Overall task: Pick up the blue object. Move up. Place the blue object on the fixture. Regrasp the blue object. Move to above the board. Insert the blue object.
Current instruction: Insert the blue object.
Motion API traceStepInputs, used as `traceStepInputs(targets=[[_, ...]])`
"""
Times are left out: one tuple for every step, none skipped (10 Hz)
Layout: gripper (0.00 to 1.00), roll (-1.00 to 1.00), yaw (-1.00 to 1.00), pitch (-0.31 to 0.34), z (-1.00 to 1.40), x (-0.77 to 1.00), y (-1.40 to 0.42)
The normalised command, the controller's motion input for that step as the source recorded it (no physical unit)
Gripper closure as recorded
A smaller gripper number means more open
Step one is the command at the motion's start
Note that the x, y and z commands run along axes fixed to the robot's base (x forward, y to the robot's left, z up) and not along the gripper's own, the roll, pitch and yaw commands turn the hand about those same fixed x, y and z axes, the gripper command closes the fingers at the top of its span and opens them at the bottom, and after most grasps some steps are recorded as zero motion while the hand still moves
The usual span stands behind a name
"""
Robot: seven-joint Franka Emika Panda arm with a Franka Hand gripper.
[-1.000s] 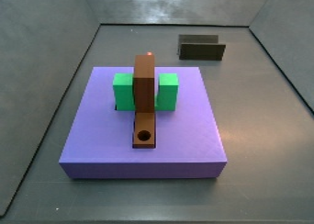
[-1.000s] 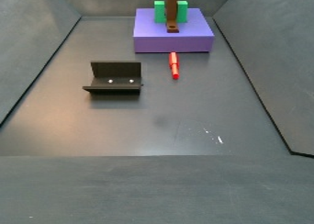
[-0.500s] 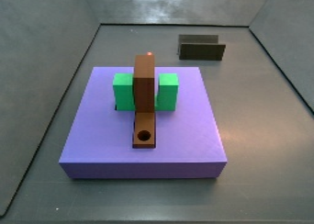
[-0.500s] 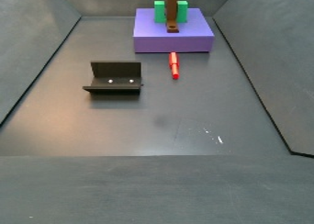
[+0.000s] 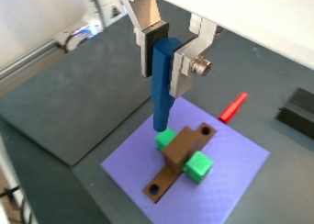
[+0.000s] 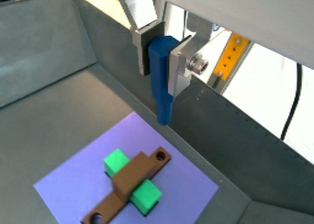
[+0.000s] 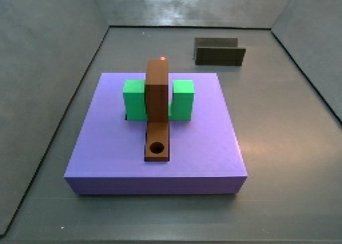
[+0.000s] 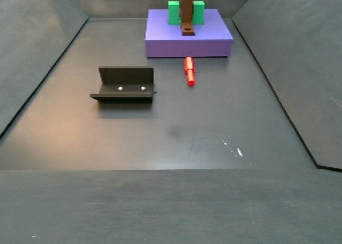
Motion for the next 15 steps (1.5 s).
traceStepInputs(targets=[[1.0,0.5,0.37,0.0,-0.32,-0.04,-0.32],[1.0,0.45,0.37,0.0,-0.41,0.0,-0.34],[1.0,0.34,0.43,-0.04,-0.55,0.0,-0.32],[1.0,0.16,0.43,-0.049,-0.51,0.0,-0.36],[1.0,0.07,0.32,-0.016,-0.37,0.05,-0.4],[1.0,0.14,0.27,0.0,-0.46,0.25,-0.26],[1.0,0.25,0.34,0.0,-0.5,0.43,-0.12],[1.0,0.31,0.34,-0.006,-0.47,0.37,-0.08],[1.0,0.38,0.37,-0.026,-0.42,0.34,-0.07],[1.0,0.44,0.4,-0.033,-0.32,0.13,-0.06],[1.0,0.27,0.15,-0.047,-0.33,0.0,-0.07],[1.0,0.1,0.0,-0.053,-0.39,0.0,-0.11],[1.0,0.03,-0.01,-0.073,-0.49,0.0,-0.12],[1.0,0.0,-0.02,-0.076,-0.54,0.0,-0.09],[1.0,0.0,0.0,-0.067,-0.54,0.0,-0.07]])
